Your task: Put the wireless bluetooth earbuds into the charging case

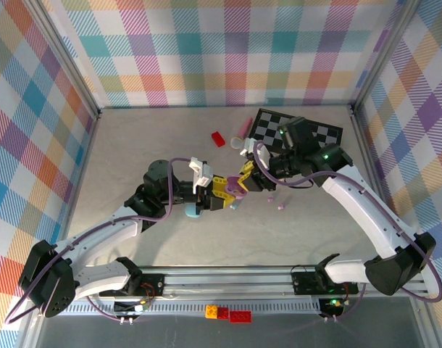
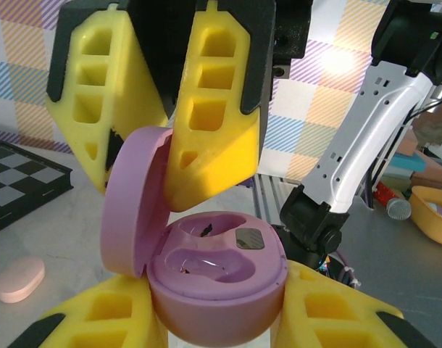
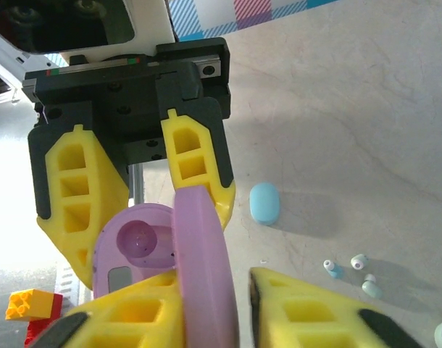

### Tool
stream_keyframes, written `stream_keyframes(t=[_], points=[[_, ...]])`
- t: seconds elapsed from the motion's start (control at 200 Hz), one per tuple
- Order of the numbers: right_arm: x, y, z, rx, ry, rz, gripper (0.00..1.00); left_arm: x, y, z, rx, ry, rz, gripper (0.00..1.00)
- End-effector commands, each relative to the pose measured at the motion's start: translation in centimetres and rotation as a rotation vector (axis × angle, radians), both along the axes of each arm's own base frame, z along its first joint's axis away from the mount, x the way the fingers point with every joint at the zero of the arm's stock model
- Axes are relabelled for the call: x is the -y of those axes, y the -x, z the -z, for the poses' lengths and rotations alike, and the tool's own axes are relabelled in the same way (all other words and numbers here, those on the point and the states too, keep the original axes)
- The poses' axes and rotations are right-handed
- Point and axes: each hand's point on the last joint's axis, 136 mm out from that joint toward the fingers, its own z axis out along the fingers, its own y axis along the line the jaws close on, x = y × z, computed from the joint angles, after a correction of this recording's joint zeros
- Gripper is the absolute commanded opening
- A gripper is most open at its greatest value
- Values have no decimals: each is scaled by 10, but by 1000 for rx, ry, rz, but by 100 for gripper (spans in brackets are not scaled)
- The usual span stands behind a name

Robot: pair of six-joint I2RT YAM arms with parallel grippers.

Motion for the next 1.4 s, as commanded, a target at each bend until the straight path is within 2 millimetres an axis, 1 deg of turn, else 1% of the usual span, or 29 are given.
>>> stream_keyframes(t=[0.0,0.05,0.12,0.19,0.255,0.27,0.325,0.405,0.48,0.56,0.665,0.735,0.835,0.955,1.055,1.095,1.205,1.395], points=[[-2,6,-8,5,-21,-42,19,0,9,-30,92,58,47,30],[-2,5,-7,8,-22,-44,13,0,9,-31,93,59,46,30],[-2,1,-9,31,-19,-30,0,0,8,-31,92,58,45,30],[-1,-2,-11,60,-21,-13,0,0,7,-29,85,54,43,31],[0,-3,-15,83,-28,-2,0,0,6,-26,77,47,33,35],[0,-4,-16,86,-30,0,0,0,5,-26,76,46,29,37],[1,-6,-19,109,-32,16,0,0,2,-24,67,39,12,51],[4,-10,-23,143,-25,42,0,0,-1,-22,60,35,-4,64],[6,-14,-25,174,-21,68,0,0,-4,-19,49,28,-24,80],[7,-19,-26,207,-10,93,0,0,-5,-16,43,23,-33,89],[6,-25,-29,266,8,124,0,1,-11,-16,22,29,-62,96],[5,-28,-30,299,17,139,0,1,-15,-18,13,37,-85,97],[4,-29,-29,321,28,147,0,0,-19,-18,0,38,-113,93],[0,-31,-29,341,20,153,0,1,-17,-16,-13,36,-97,80],[-4,-30,-27,329,15,138,0,1,-16,-17,-6,44,-85,77],[-5,-30,-23,321,22,133,0,1,-15,-17,-6,43,-84,76],[-7,-29,-19,304,25,121,0,2,-14,-17,2,41,-74,68],[-9,-21,-19,275,16,85,0,2,-13,-16,24,34,-67,65]])
